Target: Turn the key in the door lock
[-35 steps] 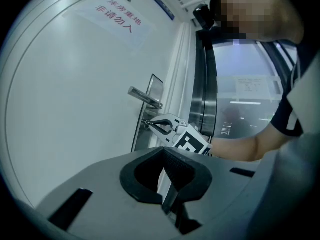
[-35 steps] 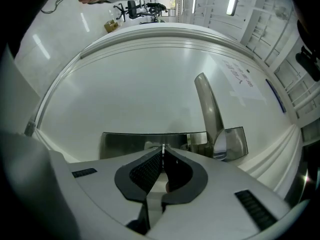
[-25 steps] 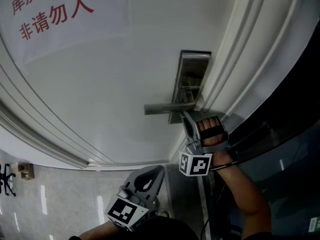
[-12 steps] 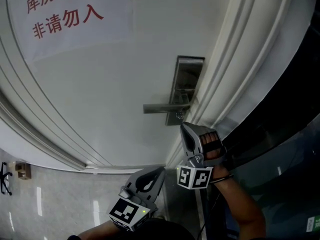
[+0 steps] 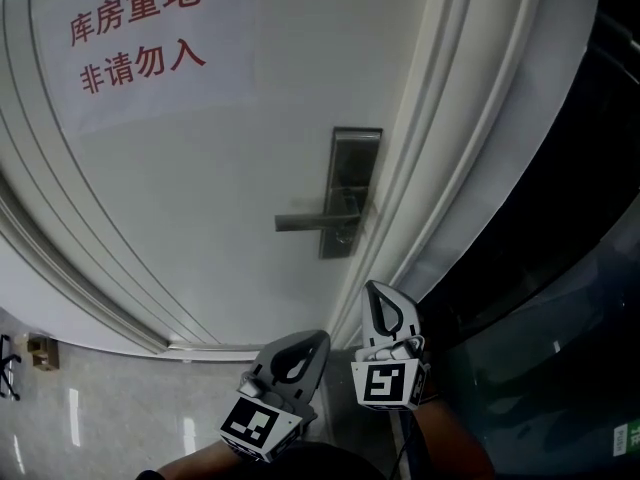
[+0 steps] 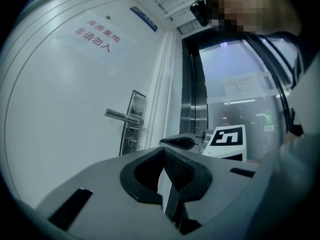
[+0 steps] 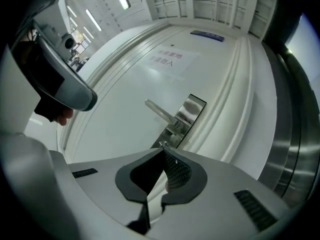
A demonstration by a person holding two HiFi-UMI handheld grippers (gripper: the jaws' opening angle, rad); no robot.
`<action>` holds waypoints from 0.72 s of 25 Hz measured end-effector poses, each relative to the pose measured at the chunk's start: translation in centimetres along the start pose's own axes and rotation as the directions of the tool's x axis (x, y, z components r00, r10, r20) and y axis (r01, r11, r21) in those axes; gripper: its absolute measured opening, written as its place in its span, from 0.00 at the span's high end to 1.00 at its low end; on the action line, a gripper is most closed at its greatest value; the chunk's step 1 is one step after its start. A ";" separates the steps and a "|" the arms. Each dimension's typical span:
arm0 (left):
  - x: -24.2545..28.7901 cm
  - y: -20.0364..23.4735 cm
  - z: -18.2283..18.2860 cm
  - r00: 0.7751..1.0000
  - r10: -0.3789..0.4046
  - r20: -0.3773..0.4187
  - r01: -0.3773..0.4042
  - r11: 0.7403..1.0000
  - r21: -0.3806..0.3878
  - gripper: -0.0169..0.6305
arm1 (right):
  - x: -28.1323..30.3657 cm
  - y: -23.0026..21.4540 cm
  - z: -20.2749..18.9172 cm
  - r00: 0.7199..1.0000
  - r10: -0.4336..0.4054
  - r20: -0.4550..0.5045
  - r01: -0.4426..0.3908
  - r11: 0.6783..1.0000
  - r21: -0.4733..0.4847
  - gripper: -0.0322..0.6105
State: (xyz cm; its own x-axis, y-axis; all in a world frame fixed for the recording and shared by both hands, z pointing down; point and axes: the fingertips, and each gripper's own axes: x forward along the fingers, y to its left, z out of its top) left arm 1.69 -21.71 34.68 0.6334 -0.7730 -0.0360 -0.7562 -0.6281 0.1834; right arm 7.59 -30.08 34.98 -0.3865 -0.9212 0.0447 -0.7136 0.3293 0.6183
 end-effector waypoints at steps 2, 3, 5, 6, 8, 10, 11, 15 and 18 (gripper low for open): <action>-0.2 -0.6 0.1 1.000 -0.003 0.002 0.003 1.000 0.003 0.97 | -0.9 0.1 0.1 1.000 0.009 0.001 -0.009 0.997 0.077 0.93; -0.3 -0.8 0.1 1.000 -0.004 0.003 0.004 1.000 0.006 0.97 | -1.3 0.3 0.2 1.000 0.017 0.001 -0.018 0.993 0.120 0.93; -0.5 -1.3 0.2 1.000 -0.004 0.005 0.004 1.000 0.010 0.96 | -2.0 0.6 0.3 0.999 0.037 0.009 -0.038 0.975 0.218 0.93; -0.6 -1.5 0.2 1.000 -0.004 0.005 0.004 1.000 0.011 0.97 | -2.4 0.7 0.4 0.999 0.046 0.015 -0.048 0.963 0.266 0.93; -0.7 -1.8 0.2 1.000 -0.001 0.001 0.001 1.000 0.012 0.97 | -2.9 0.9 0.4 0.998 0.055 0.024 -0.060 0.938 0.340 0.93; -0.8 -1.9 0.2 1.000 0.001 0.003 -0.001 1.000 0.015 0.97 | -3.2 0.9 0.3 0.998 0.059 0.028 -0.065 0.921 0.385 0.93; -0.8 -2.0 0.3 1.000 0.001 0.007 -0.001 1.000 0.016 0.96 | -3.3 0.8 0.3 0.998 0.060 0.029 -0.066 0.915 0.399 0.93; -1.1 -2.3 0.2 1.000 0.001 0.011 -0.002 1.000 0.016 0.97 | -3.7 0.7 0.0 0.998 0.062 0.031 -0.069 0.902 0.425 0.93; -1.2 -2.6 0.2 1.000 0.000 0.009 -0.001 1.000 0.016 0.97 | -3.8 0.7 0.0 0.997 0.069 0.034 -0.077 0.893 0.442 0.93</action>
State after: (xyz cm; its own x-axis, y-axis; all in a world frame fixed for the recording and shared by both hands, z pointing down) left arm 2.89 -19.19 34.04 0.6315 -0.7741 -0.0451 -0.7591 -0.6290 0.1677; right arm 8.52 -26.36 35.28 -0.4543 -0.8888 0.0608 -0.8664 0.4567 0.2019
